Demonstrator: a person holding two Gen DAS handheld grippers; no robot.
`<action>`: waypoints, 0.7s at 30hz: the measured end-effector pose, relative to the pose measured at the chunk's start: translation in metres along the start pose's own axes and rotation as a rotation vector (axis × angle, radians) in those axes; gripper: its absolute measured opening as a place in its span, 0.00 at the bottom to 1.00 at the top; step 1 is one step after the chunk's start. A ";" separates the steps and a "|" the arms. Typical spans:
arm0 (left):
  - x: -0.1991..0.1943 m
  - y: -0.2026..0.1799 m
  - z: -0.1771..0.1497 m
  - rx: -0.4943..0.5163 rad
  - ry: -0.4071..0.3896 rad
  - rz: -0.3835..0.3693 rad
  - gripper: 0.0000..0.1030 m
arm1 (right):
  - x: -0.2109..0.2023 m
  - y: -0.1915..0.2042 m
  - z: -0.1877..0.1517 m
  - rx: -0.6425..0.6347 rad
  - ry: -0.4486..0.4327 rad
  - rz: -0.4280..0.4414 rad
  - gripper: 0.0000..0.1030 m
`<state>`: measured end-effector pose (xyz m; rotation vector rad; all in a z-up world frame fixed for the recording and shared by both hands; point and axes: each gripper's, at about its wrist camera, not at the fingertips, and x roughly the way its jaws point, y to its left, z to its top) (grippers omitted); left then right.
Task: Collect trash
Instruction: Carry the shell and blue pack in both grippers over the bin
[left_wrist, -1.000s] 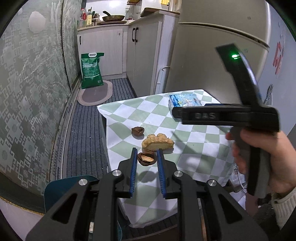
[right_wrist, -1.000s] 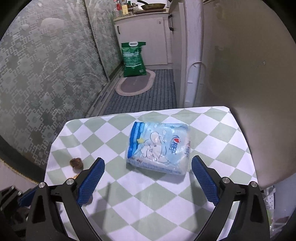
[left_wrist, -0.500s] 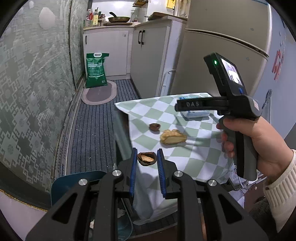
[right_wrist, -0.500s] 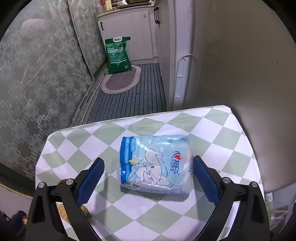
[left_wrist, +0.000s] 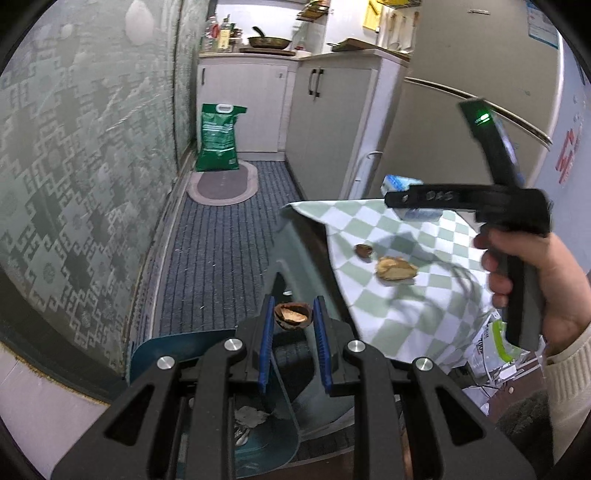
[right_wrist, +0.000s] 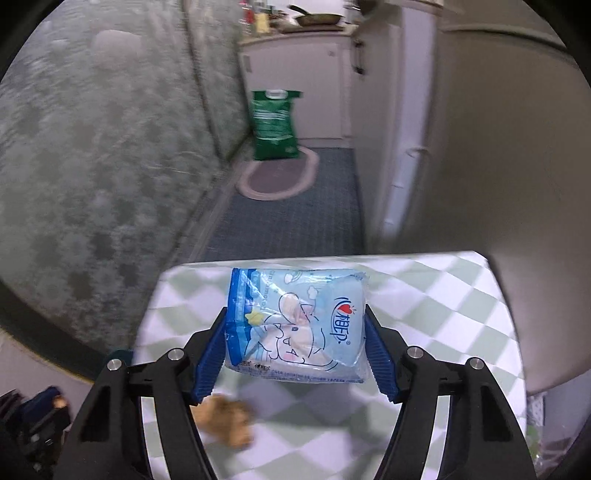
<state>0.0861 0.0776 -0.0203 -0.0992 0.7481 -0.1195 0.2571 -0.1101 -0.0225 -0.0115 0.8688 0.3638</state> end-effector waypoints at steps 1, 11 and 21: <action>-0.001 0.003 -0.001 -0.002 0.001 0.004 0.22 | -0.003 0.007 0.000 -0.012 -0.004 0.017 0.67; 0.002 0.051 -0.026 -0.062 0.051 0.062 0.22 | -0.022 0.083 0.005 -0.129 -0.011 0.246 0.67; 0.019 0.091 -0.059 -0.136 0.150 0.078 0.22 | -0.015 0.143 -0.007 -0.257 0.044 0.359 0.67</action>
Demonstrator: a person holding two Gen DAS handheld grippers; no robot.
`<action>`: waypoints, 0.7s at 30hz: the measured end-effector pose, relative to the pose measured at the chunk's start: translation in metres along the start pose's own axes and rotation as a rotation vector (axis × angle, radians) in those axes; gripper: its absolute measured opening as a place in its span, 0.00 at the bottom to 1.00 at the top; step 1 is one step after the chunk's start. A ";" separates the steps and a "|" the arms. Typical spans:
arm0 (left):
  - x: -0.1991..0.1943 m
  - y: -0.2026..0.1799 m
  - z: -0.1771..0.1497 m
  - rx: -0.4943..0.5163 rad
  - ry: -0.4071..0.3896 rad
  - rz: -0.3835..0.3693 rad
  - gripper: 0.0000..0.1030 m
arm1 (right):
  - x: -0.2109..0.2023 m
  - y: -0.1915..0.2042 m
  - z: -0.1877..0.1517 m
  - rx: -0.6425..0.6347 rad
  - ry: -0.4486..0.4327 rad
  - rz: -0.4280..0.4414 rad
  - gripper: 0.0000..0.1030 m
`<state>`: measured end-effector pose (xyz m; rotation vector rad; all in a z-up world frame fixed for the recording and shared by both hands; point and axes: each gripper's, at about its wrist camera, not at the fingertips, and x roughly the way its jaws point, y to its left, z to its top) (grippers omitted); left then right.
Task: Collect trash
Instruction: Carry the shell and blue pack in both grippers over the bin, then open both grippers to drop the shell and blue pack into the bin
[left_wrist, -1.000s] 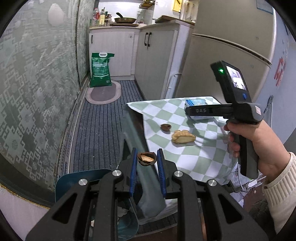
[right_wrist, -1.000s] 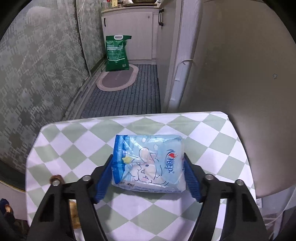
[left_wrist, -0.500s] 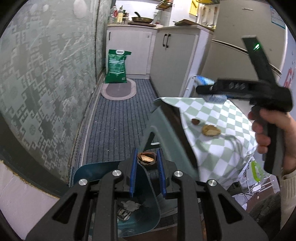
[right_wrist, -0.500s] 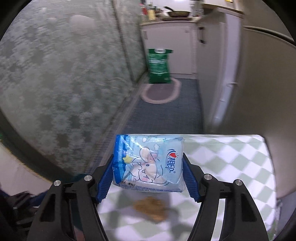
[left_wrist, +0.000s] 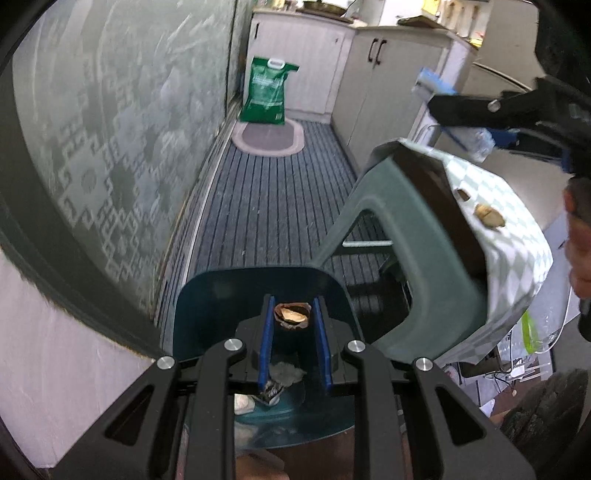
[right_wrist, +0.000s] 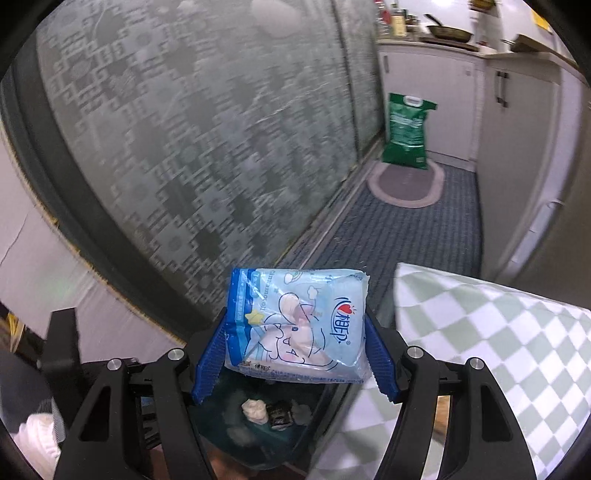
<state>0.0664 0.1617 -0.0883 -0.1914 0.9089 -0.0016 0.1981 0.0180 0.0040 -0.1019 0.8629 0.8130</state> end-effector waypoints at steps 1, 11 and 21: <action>0.005 0.003 -0.004 -0.007 0.021 -0.003 0.22 | 0.003 0.005 -0.001 -0.012 0.008 0.007 0.67; 0.036 0.014 -0.031 -0.011 0.154 -0.020 0.23 | 0.032 0.028 -0.012 -0.068 0.087 0.025 0.67; 0.030 0.024 -0.038 -0.007 0.159 -0.003 0.26 | 0.064 0.047 -0.025 -0.109 0.167 0.035 0.67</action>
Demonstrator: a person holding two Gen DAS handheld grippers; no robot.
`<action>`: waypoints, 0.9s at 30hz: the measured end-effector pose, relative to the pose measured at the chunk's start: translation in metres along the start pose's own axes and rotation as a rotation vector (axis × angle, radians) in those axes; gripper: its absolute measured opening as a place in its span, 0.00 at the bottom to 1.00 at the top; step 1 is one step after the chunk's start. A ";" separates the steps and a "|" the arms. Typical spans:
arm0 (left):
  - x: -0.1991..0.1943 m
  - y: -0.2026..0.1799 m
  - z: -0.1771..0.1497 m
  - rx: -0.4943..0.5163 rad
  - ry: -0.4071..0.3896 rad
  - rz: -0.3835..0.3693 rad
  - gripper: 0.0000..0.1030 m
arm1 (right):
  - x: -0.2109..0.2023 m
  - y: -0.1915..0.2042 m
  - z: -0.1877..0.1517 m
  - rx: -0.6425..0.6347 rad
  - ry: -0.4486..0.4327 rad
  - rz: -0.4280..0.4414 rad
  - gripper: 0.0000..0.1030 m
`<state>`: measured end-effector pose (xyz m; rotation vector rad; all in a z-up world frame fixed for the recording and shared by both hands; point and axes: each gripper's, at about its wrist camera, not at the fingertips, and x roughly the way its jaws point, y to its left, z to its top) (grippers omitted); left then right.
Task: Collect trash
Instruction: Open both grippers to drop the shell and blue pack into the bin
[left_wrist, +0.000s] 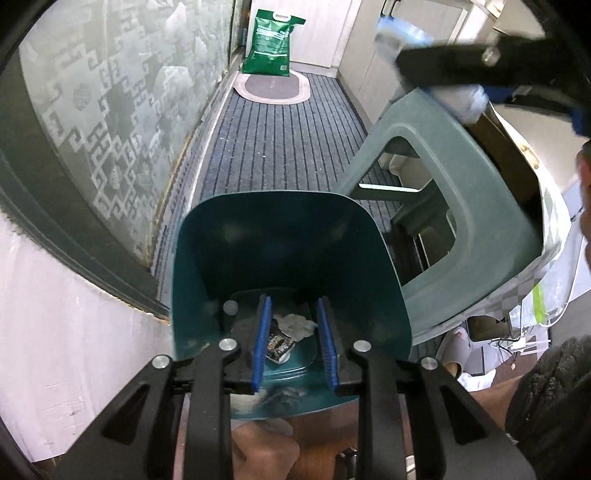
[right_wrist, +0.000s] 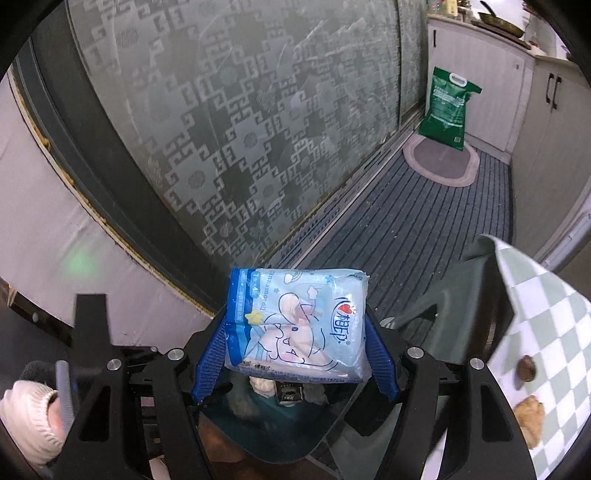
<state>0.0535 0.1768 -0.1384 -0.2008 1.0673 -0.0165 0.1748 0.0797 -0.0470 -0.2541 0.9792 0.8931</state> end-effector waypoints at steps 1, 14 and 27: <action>-0.004 0.002 0.000 -0.003 -0.007 0.000 0.24 | 0.004 0.002 -0.001 -0.002 0.008 0.001 0.67; -0.076 0.018 0.007 -0.028 -0.200 0.032 0.11 | 0.074 0.029 -0.019 -0.028 0.145 0.012 0.67; -0.126 0.012 0.016 -0.055 -0.319 0.003 0.11 | 0.122 0.049 -0.034 -0.051 0.212 0.043 0.82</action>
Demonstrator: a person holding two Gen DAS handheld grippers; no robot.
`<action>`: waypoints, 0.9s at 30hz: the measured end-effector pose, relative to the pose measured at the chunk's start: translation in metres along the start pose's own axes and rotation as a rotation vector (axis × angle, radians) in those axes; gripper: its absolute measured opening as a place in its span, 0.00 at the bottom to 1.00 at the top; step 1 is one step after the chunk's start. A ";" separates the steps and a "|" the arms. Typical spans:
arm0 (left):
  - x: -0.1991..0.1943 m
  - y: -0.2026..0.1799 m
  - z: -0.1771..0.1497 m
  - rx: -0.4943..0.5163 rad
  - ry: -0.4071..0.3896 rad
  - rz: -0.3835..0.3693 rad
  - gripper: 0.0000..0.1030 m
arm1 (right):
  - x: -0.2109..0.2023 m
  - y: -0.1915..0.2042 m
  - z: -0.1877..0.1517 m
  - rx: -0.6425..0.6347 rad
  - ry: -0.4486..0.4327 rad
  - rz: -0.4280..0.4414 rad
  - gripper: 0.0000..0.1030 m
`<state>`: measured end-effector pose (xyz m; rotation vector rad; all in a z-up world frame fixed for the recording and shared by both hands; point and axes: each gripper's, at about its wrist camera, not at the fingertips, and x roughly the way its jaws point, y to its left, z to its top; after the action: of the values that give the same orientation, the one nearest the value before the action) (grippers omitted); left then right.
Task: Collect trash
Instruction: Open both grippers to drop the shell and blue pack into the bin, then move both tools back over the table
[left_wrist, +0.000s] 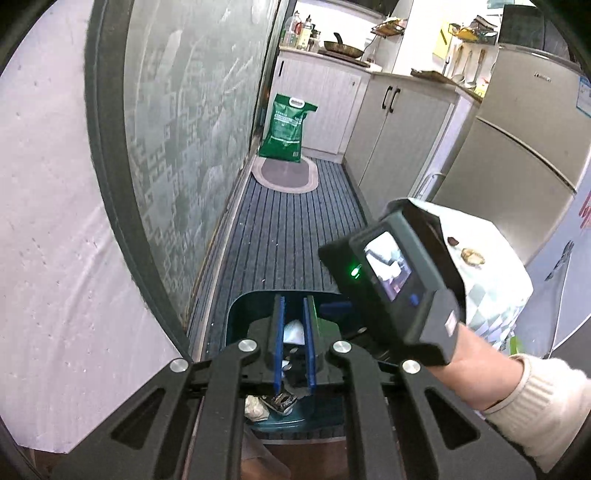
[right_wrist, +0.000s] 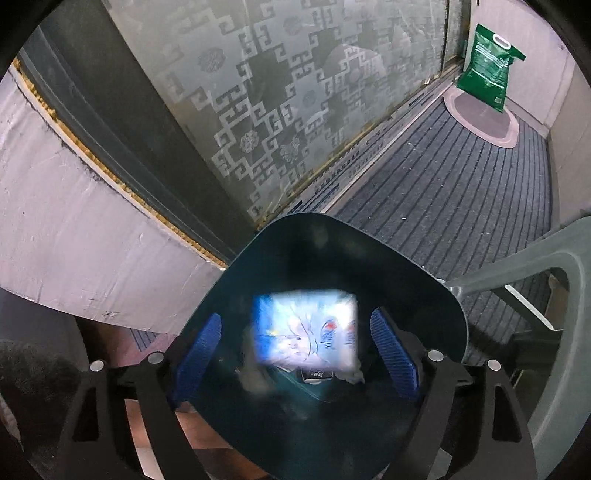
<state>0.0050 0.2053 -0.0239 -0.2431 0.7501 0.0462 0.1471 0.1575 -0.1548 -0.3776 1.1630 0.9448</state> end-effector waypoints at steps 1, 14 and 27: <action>-0.001 -0.001 0.000 0.000 -0.002 0.000 0.11 | 0.000 0.001 0.000 -0.001 0.000 0.002 0.82; -0.013 -0.018 0.012 0.015 -0.047 -0.011 0.11 | -0.008 0.009 -0.017 -0.044 0.040 0.000 0.69; -0.036 -0.055 0.039 0.022 -0.147 -0.045 0.11 | -0.095 -0.007 -0.021 -0.029 -0.146 0.003 0.49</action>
<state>0.0113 0.1623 0.0391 -0.2330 0.5986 0.0125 0.1316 0.0982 -0.0791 -0.3245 1.0176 0.9762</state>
